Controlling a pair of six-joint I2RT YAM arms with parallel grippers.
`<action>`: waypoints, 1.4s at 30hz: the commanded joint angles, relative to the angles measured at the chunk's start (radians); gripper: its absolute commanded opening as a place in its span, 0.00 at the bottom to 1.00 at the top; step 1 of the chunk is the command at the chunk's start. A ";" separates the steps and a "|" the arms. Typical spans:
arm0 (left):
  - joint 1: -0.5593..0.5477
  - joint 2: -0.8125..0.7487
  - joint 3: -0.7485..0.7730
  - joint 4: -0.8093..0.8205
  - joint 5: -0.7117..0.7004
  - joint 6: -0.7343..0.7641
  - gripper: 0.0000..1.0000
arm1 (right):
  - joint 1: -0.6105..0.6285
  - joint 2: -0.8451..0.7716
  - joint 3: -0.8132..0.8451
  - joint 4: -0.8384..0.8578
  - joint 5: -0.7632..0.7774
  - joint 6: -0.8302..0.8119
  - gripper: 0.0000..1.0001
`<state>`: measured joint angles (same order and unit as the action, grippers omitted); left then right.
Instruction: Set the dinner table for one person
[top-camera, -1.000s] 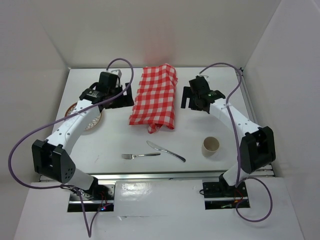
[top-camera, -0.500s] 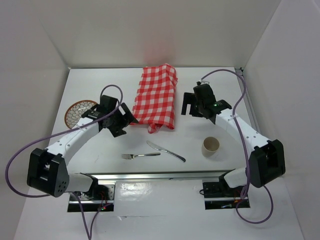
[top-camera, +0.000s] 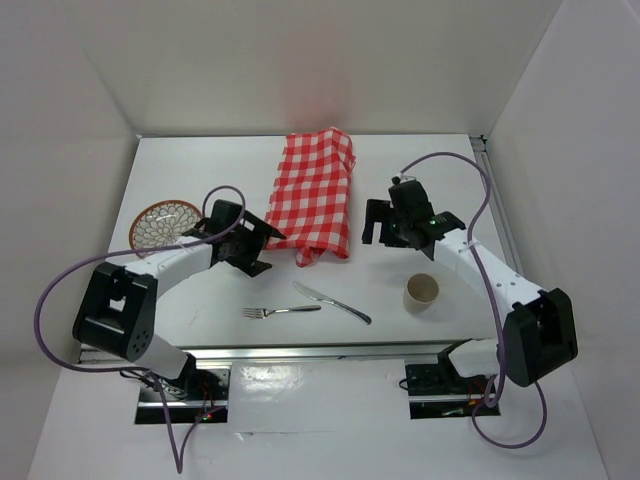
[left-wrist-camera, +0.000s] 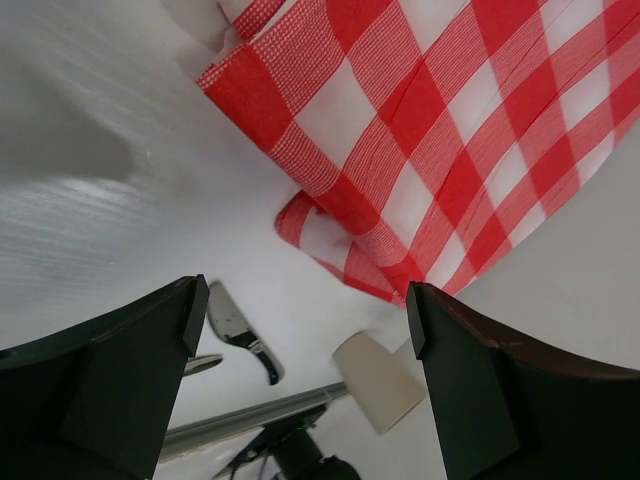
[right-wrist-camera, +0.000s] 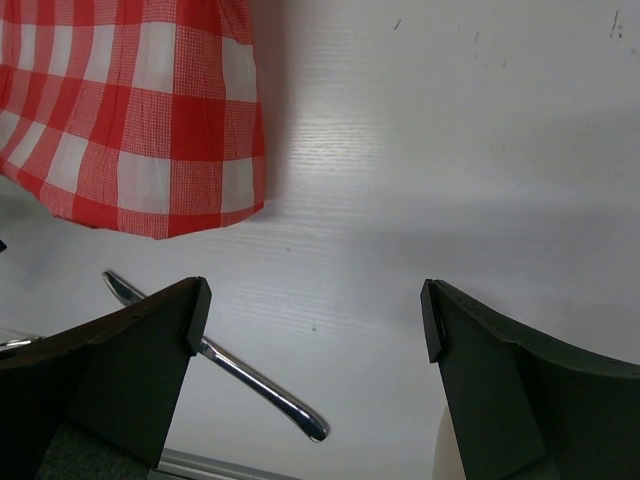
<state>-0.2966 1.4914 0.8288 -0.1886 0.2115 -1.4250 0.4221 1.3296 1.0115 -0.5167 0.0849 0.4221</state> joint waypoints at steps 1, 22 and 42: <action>0.005 0.049 -0.007 0.113 0.005 -0.100 1.00 | 0.012 -0.035 -0.011 0.041 -0.022 0.003 1.00; 0.054 0.260 0.292 0.051 -0.066 0.015 0.25 | 0.346 -0.083 -0.220 0.457 -0.082 0.167 1.00; 0.054 0.214 0.582 -0.201 -0.095 0.299 0.00 | 0.538 0.394 -0.028 0.728 0.197 0.351 0.77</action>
<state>-0.2451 1.7508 1.3605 -0.3603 0.1272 -1.1725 0.9306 1.6848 0.9127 0.1268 0.2081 0.7757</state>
